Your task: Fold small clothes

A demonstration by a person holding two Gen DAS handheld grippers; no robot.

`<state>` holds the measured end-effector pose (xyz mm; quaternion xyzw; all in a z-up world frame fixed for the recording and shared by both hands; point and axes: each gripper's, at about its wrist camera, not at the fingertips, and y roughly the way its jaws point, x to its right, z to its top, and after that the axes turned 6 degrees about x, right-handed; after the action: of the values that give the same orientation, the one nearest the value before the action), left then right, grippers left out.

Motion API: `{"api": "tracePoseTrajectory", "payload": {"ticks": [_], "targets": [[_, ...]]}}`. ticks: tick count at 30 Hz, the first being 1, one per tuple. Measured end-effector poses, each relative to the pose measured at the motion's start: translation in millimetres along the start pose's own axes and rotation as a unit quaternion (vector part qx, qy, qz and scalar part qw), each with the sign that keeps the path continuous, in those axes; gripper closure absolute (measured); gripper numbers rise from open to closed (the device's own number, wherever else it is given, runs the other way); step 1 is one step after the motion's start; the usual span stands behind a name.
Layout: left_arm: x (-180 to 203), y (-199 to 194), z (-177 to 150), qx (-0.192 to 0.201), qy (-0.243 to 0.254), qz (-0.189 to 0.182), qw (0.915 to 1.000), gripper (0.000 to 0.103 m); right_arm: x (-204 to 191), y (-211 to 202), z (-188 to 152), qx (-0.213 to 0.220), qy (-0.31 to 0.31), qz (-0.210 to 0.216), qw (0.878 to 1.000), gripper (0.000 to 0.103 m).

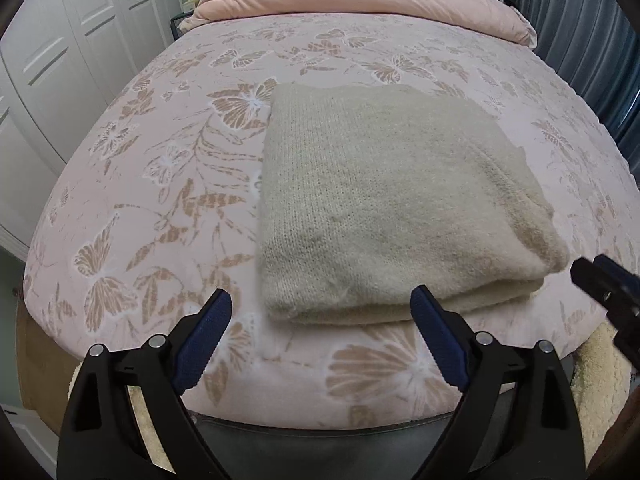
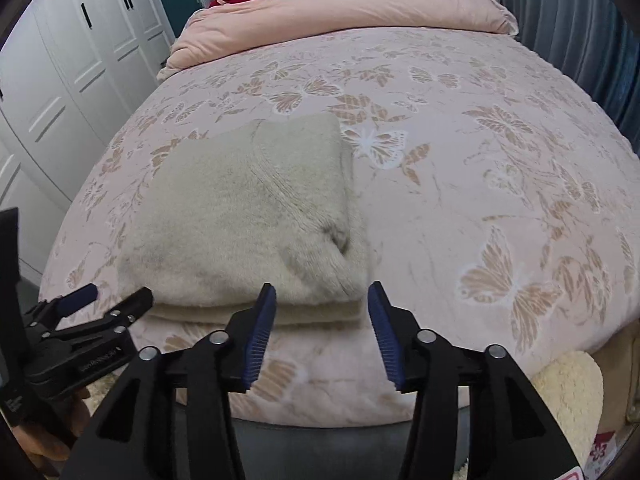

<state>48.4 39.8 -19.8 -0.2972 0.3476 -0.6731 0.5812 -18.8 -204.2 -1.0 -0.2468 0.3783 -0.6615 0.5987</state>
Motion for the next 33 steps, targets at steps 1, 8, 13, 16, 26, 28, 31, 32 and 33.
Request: {"api": "tracePoseTrajectory", "payload": {"ticks": [1,8,13,16,26,28,31,32,33], "targets": [[1,-6,-3,0.009,-0.008,0.003,0.9999,0.013,2,-2,-6,0.003,0.003,-0.006,1.0,0.047],[20,-32,-31,0.058,-0.013,0.018,0.9981,0.008,-1,-13,-34,0.017,-0.015,-0.026,0.999,0.04],[28,-42,-42,0.072,-0.011,0.027,0.9969,0.008,-6,-20,-42,0.021,-0.023,-0.024,0.999,0.04],[28,-47,-43,0.078,-0.014,0.035,0.9963,0.008,-7,-24,-41,0.029,-0.025,-0.025,0.999,0.038],[32,-51,-44,0.081,-0.006,0.056,0.9951,0.008,-22,-35,-40,0.048,-0.048,-0.03,0.997,0.036],[33,-49,-44,0.077,-0.006,0.058,0.9954,0.008,-21,-33,-41,0.045,-0.045,-0.029,0.998,0.036],[34,-48,-45,0.075,-0.003,0.061,0.9953,0.008,-19,-34,-41,0.045,-0.043,-0.029,0.998,0.036],[34,-48,-45,0.075,-0.001,0.063,0.9952,0.008,-20,-34,-41,0.045,-0.043,-0.029,0.998,0.036],[35,-48,-46,0.075,-0.001,0.064,0.9951,0.009,-20,-34,-41,0.044,-0.043,-0.029,0.998,0.036]]}}
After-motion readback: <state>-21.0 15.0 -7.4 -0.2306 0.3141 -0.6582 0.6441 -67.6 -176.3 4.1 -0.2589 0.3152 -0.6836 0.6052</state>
